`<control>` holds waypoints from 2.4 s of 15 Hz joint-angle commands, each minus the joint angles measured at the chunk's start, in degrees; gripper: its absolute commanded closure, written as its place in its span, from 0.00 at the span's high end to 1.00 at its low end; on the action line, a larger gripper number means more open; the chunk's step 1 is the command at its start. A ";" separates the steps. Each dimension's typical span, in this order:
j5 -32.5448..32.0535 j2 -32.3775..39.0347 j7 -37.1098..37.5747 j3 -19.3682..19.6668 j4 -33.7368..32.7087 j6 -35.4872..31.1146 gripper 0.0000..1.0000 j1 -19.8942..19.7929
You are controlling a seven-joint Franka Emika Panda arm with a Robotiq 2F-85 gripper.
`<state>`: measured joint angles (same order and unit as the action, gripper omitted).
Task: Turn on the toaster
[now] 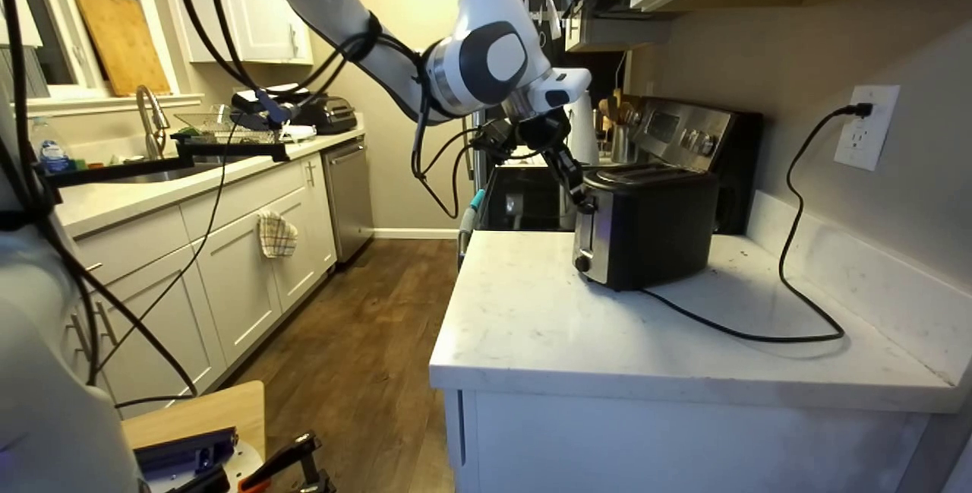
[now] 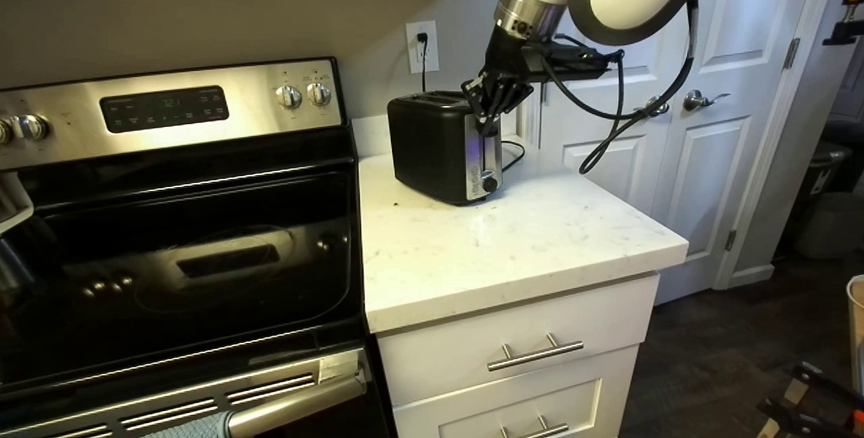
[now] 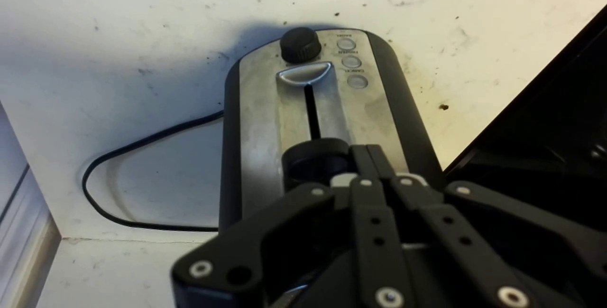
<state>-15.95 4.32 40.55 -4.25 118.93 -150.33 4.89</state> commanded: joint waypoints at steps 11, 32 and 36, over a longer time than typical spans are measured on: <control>-4.26 -3.58 6.96 2.03 0.62 5.40 0.00 0.41; -2.00 3.74 4.17 2.49 -2.24 4.97 0.00 1.04; -1.30 5.70 3.58 2.70 -3.43 4.77 0.00 1.10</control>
<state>-18.29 7.09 44.84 -1.97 117.94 -145.48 5.52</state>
